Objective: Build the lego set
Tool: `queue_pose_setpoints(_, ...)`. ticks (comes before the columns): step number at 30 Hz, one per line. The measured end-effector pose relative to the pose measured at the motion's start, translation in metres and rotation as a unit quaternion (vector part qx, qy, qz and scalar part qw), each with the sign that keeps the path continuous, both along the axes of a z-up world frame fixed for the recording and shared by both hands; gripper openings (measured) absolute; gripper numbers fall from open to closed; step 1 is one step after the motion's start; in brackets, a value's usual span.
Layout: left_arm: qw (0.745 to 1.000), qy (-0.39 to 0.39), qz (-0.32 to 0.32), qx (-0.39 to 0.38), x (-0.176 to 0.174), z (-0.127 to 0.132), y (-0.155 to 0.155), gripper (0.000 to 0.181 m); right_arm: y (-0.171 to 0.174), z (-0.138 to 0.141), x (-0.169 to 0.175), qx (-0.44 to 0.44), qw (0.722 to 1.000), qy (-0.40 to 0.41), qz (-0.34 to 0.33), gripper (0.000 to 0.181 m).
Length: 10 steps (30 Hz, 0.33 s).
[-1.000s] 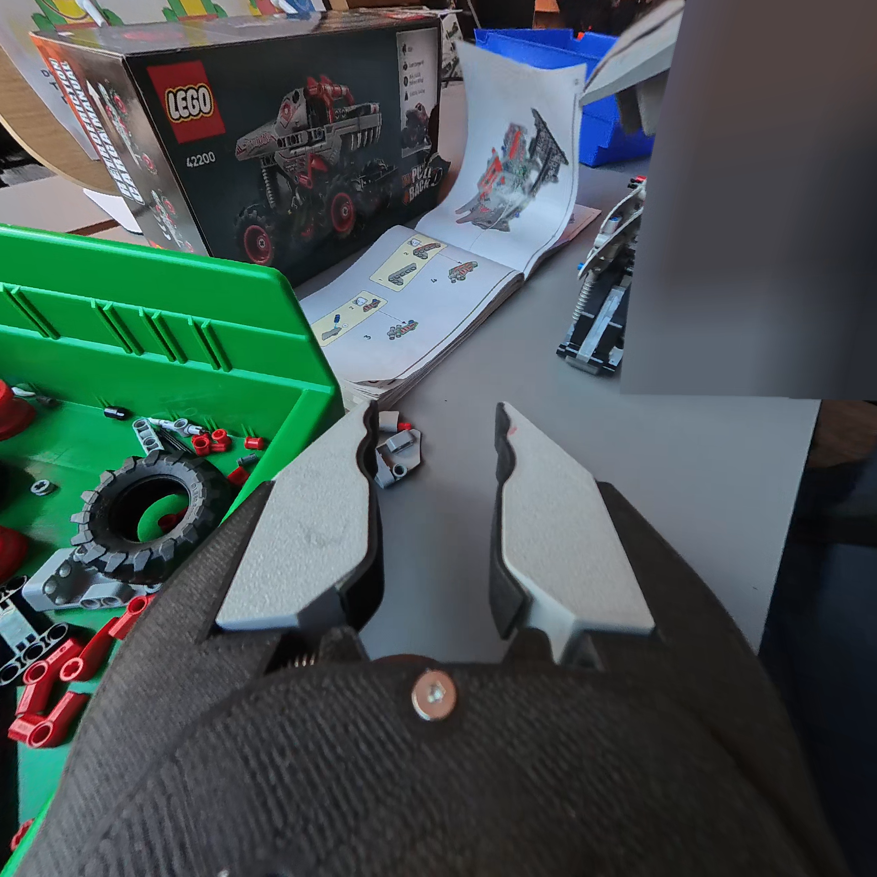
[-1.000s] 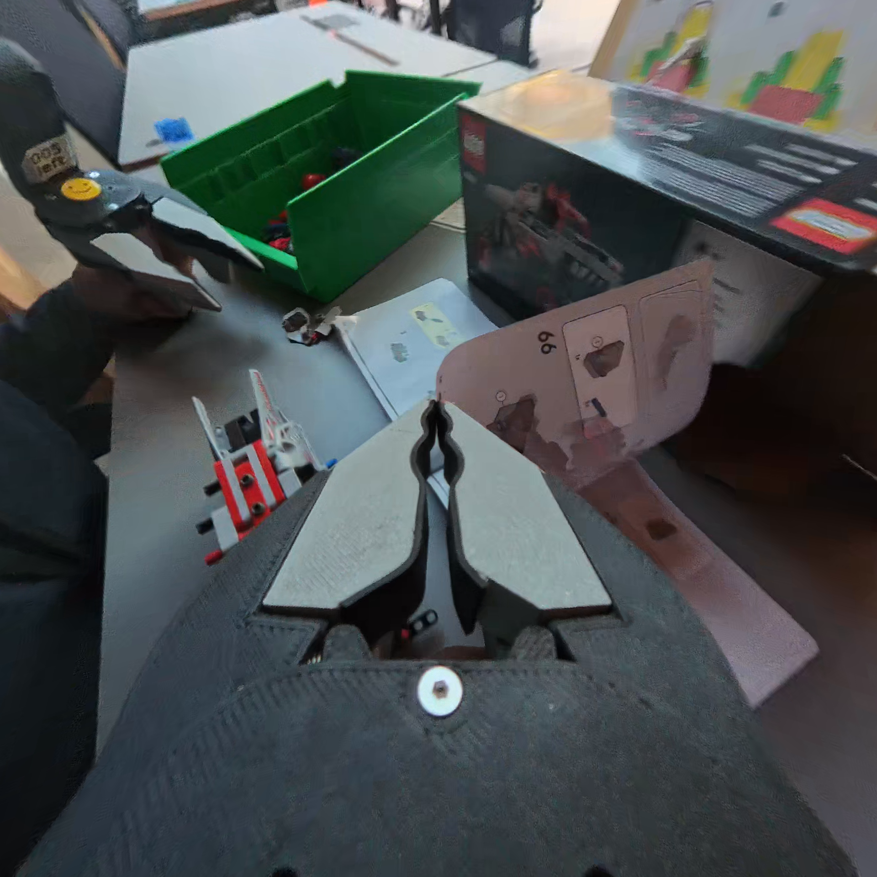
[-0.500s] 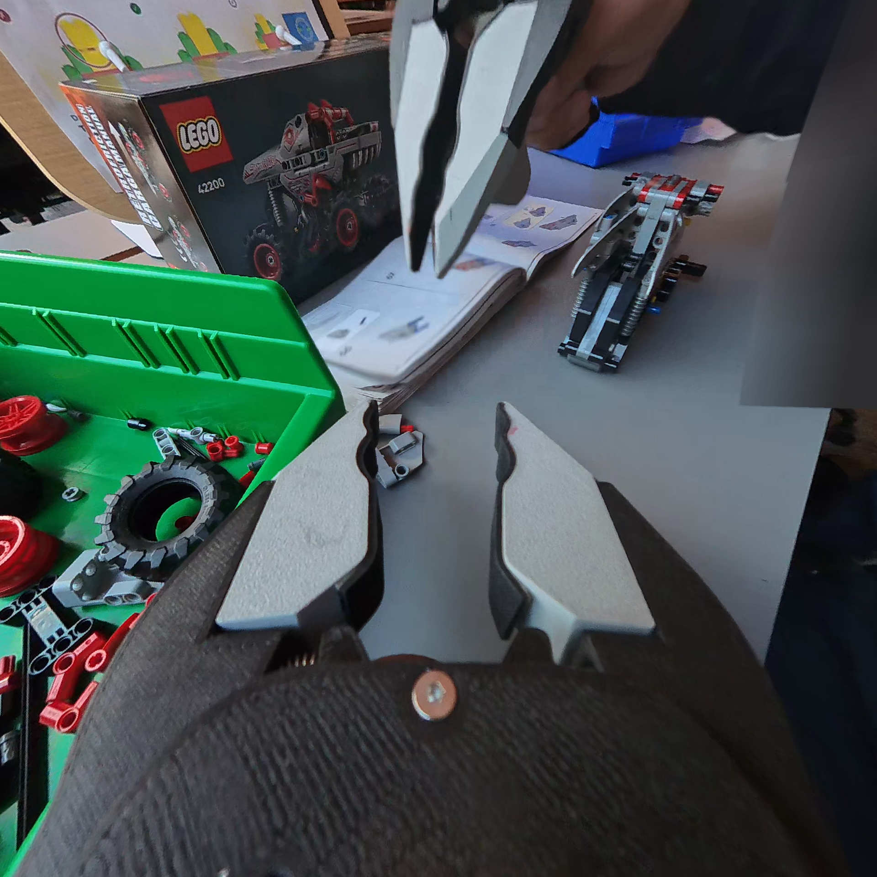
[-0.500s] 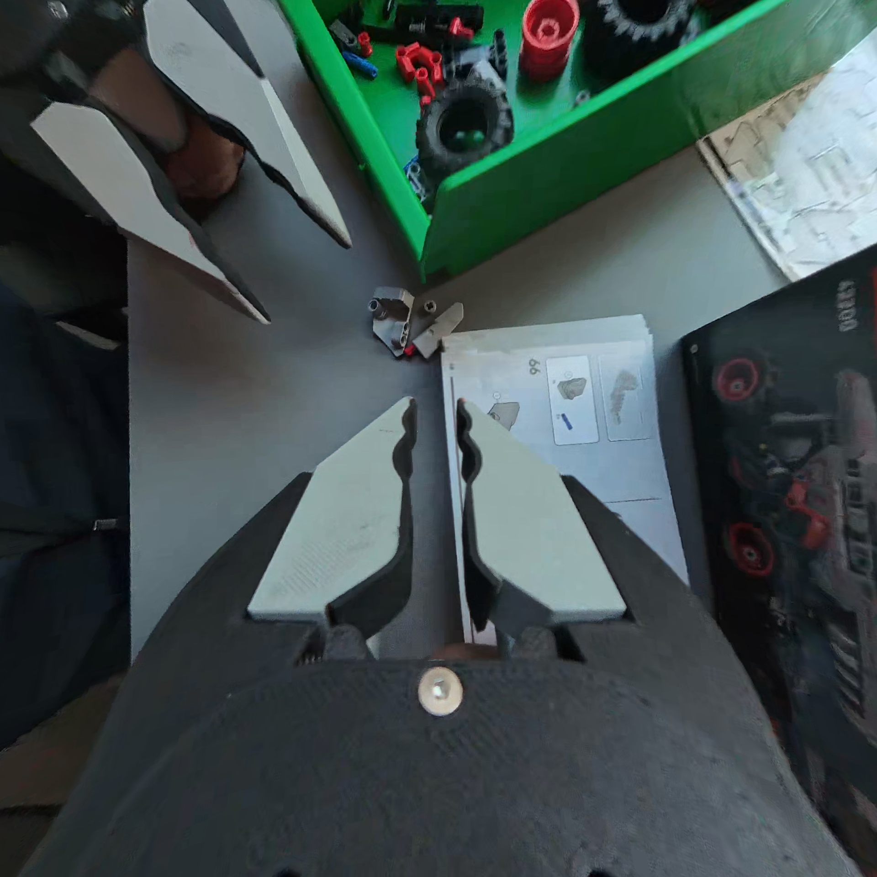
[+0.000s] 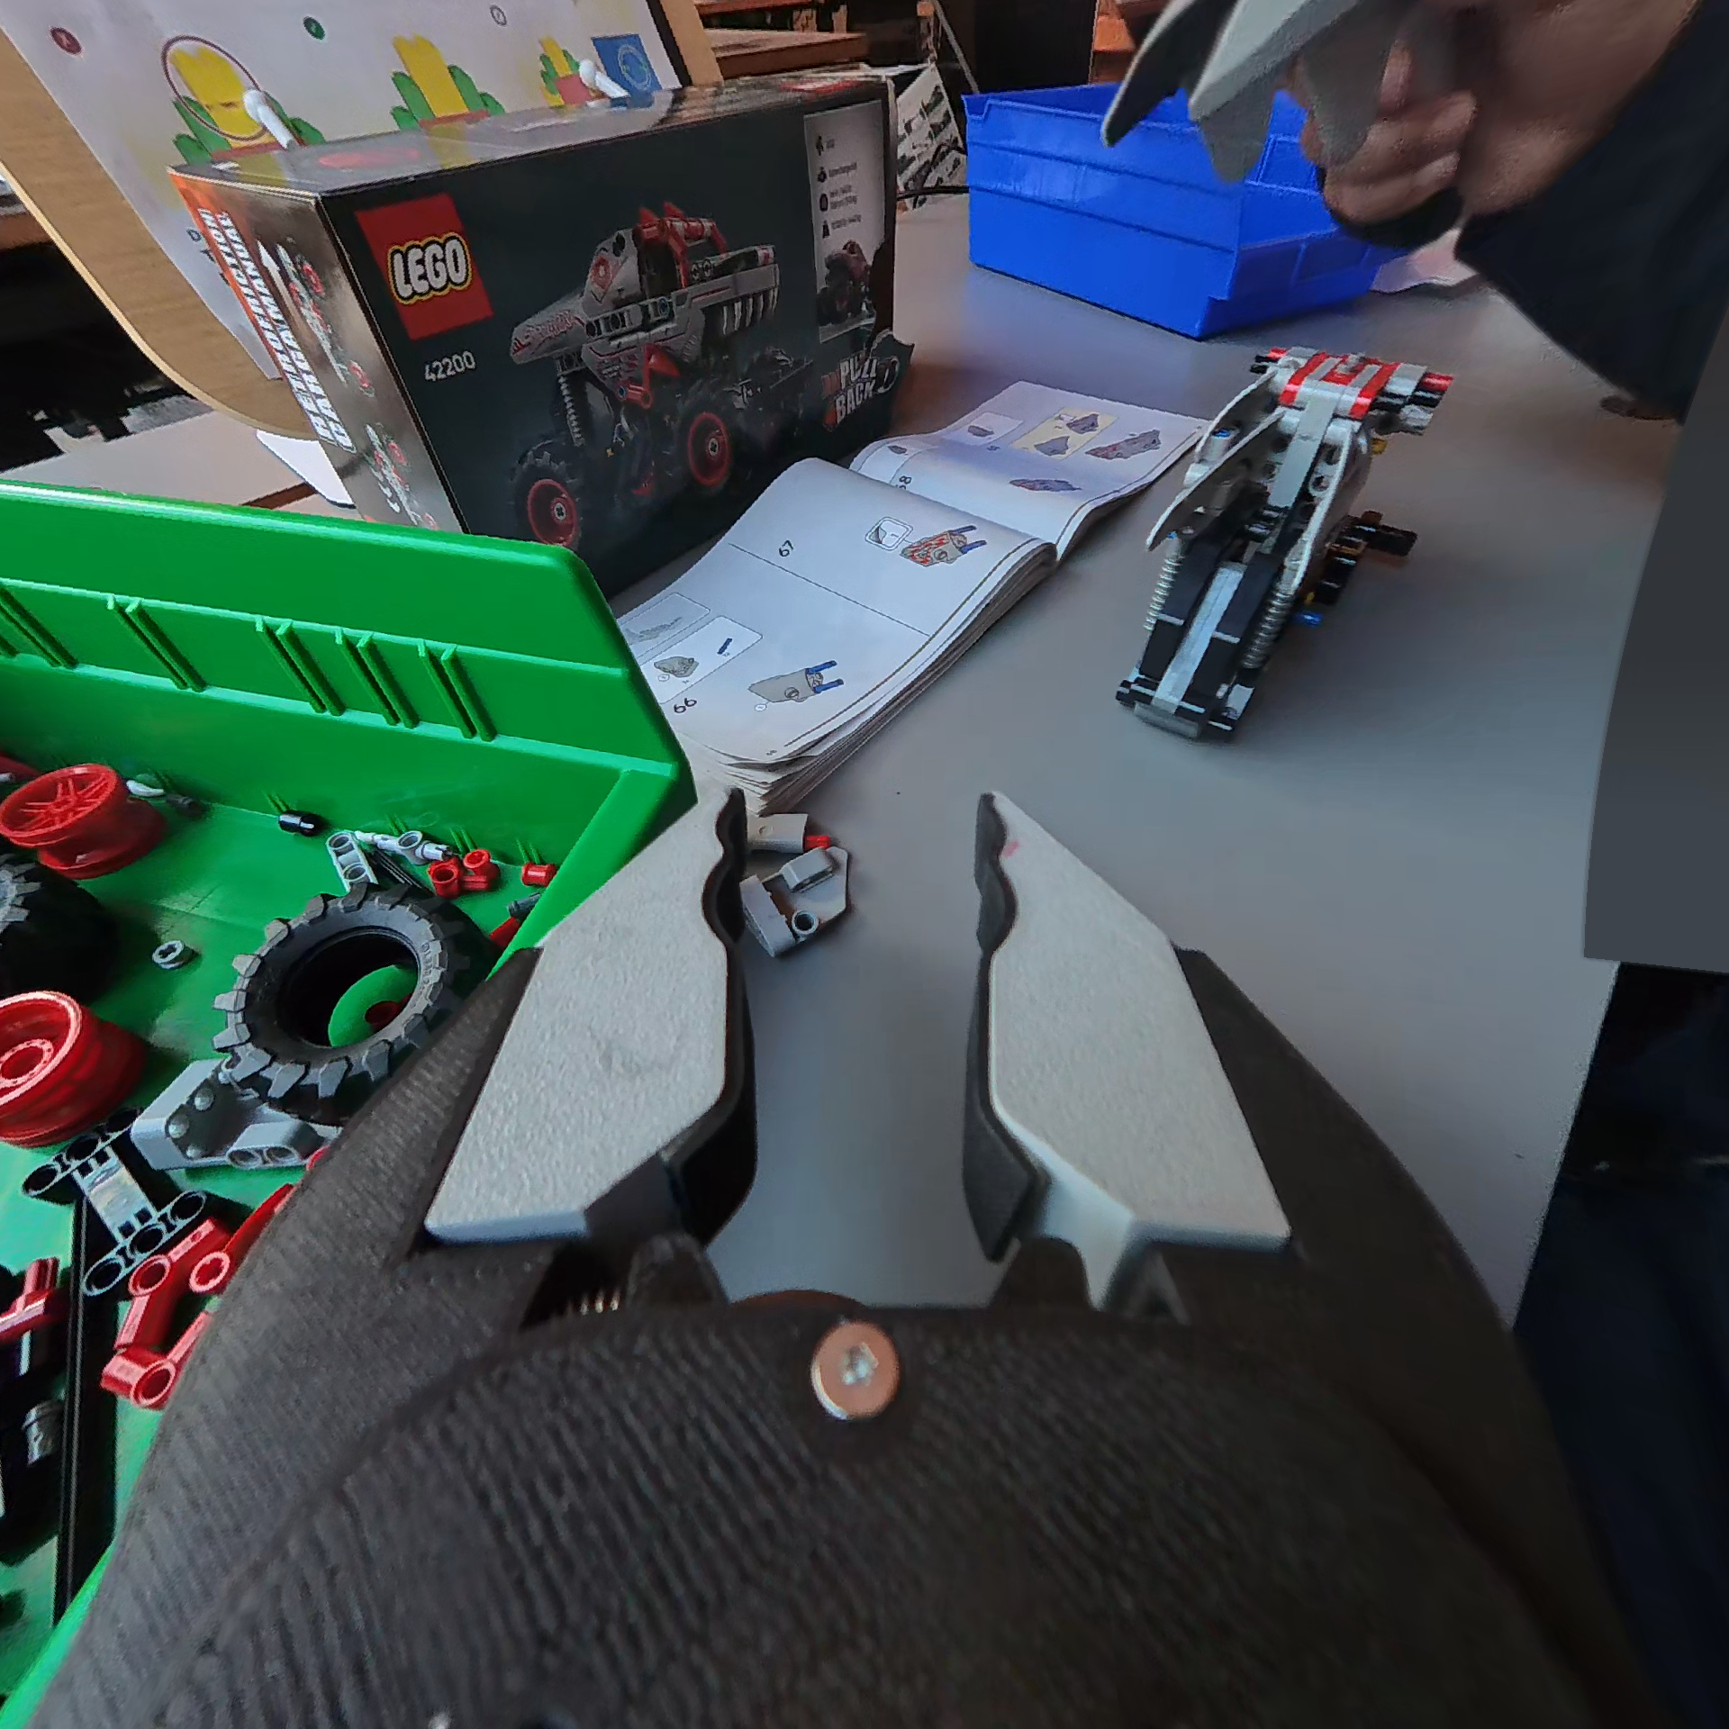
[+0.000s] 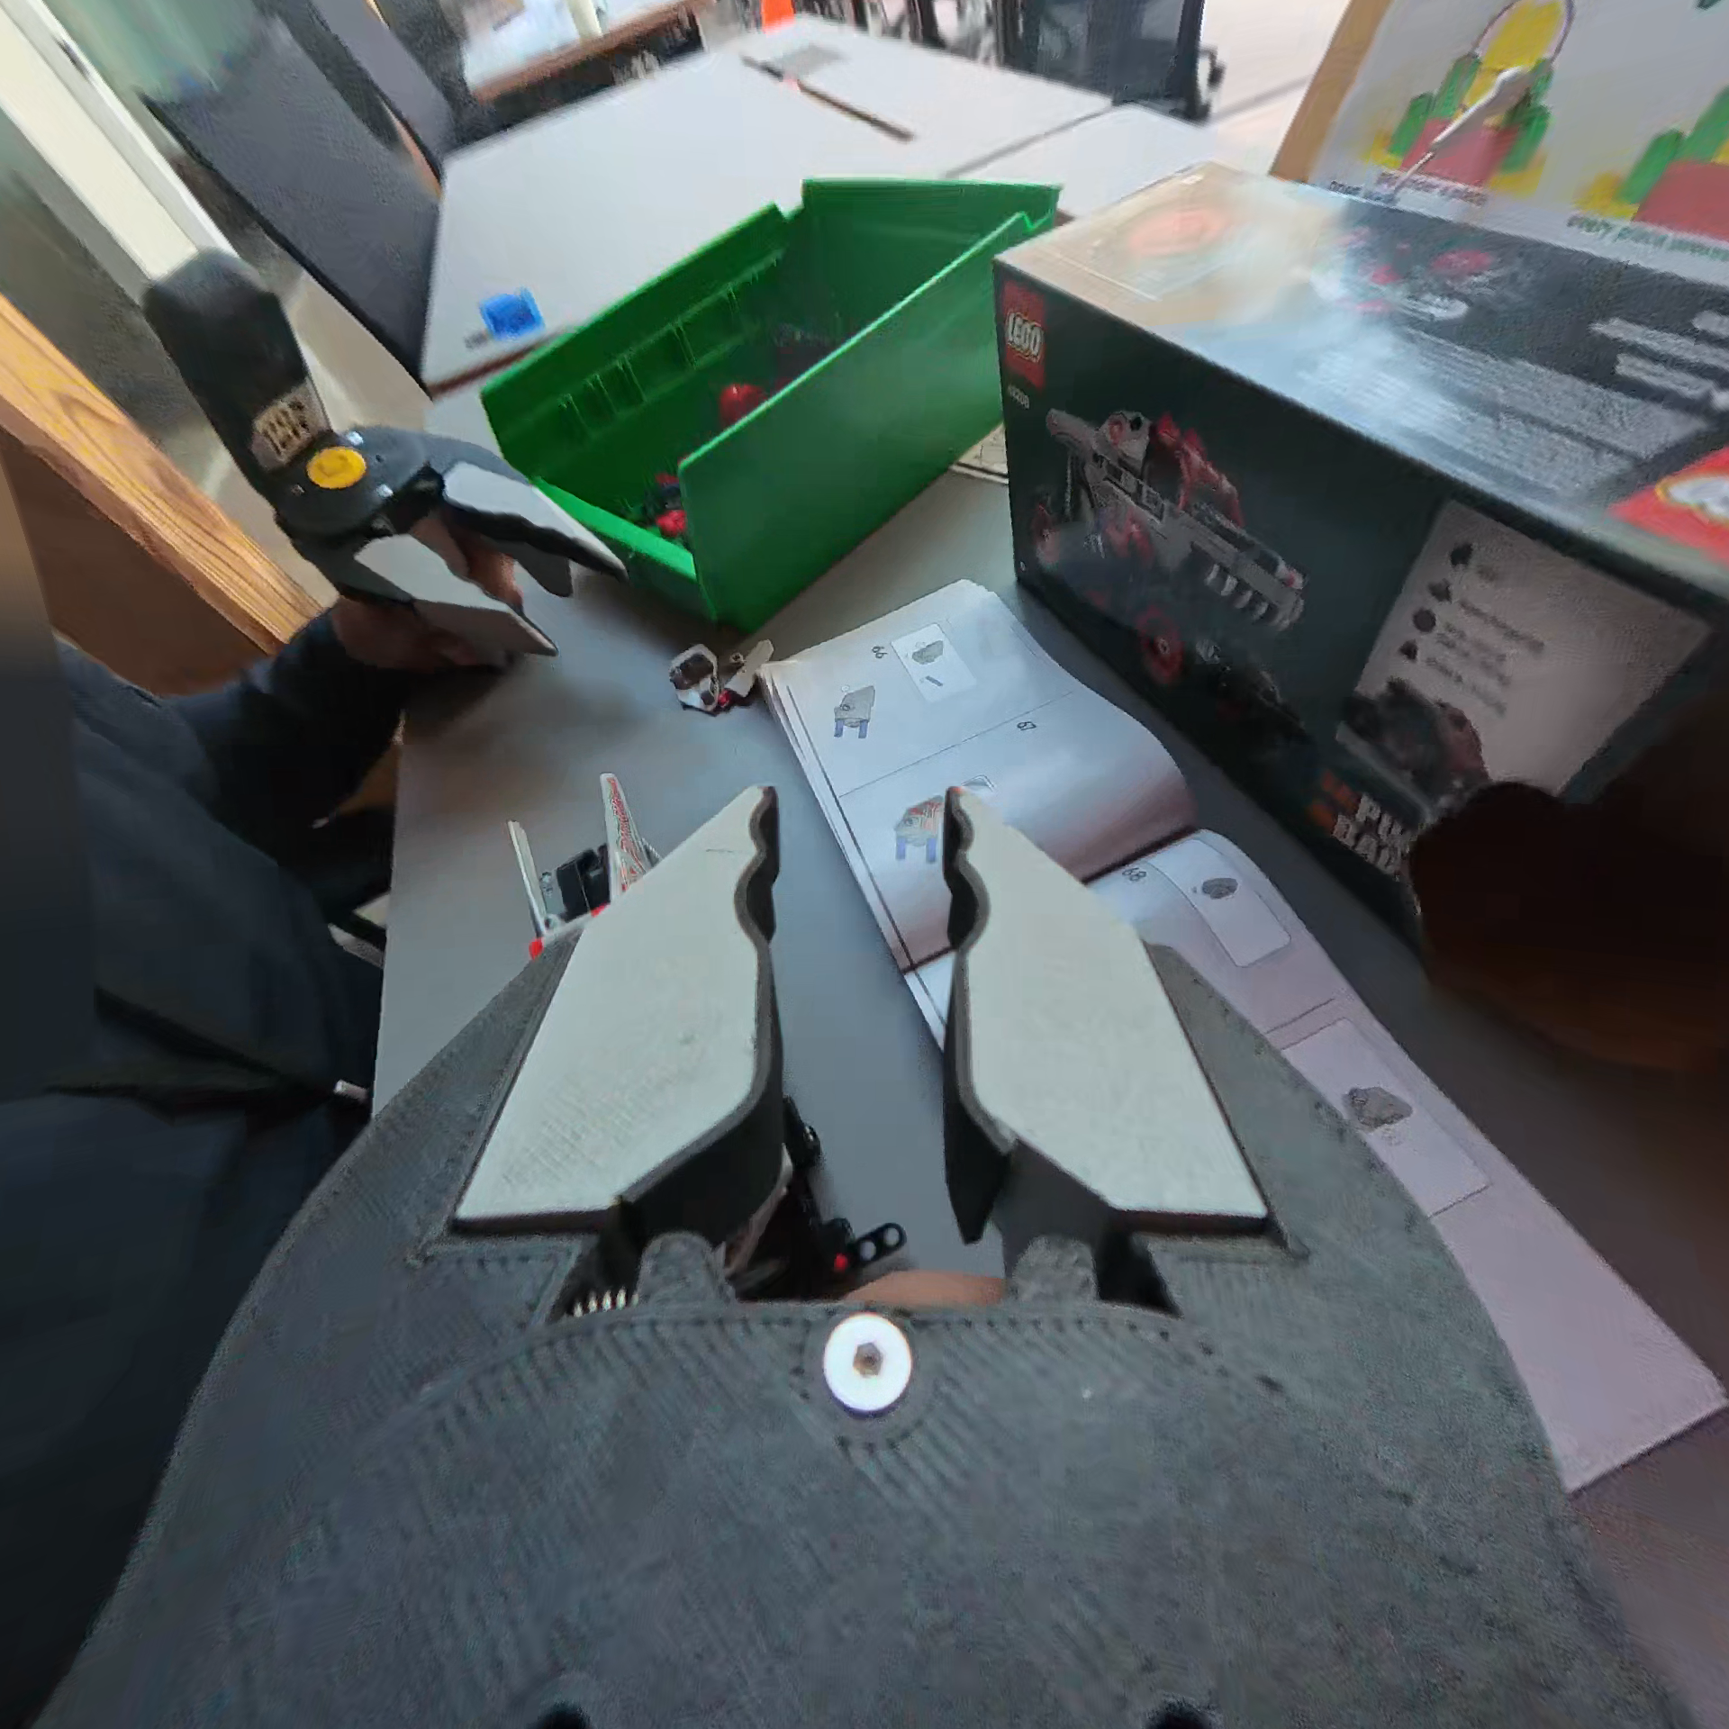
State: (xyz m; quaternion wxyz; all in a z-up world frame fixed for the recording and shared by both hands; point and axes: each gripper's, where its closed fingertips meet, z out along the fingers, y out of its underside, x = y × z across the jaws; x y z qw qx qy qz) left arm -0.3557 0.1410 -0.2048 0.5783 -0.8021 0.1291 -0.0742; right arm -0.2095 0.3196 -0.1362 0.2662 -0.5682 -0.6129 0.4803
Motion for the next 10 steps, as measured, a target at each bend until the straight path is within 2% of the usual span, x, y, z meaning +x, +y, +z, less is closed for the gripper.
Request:
queue_pose_setpoints(2, 1.0, 0.001, 0.0, -0.002, 0.0, 0.0, 0.0, 0.047, 0.011, -0.008, 0.009, -0.032, 0.999, 0.035, 0.0, 0.034)
queue_pose_setpoints(7, 1.0, -0.004, -0.004, -0.006, 0.001, -0.001, 0.0, 0.047, 0.032, -0.022, 0.014, -0.048, 0.994, 0.1, -0.016, 0.034)
queue_pose_setpoints(10, 1.0, -0.009, -0.012, -0.006, 0.002, -0.001, 0.001, 0.046, 0.032, -0.036, 0.012, -0.02, 0.996, 0.08, -0.013, 0.036)
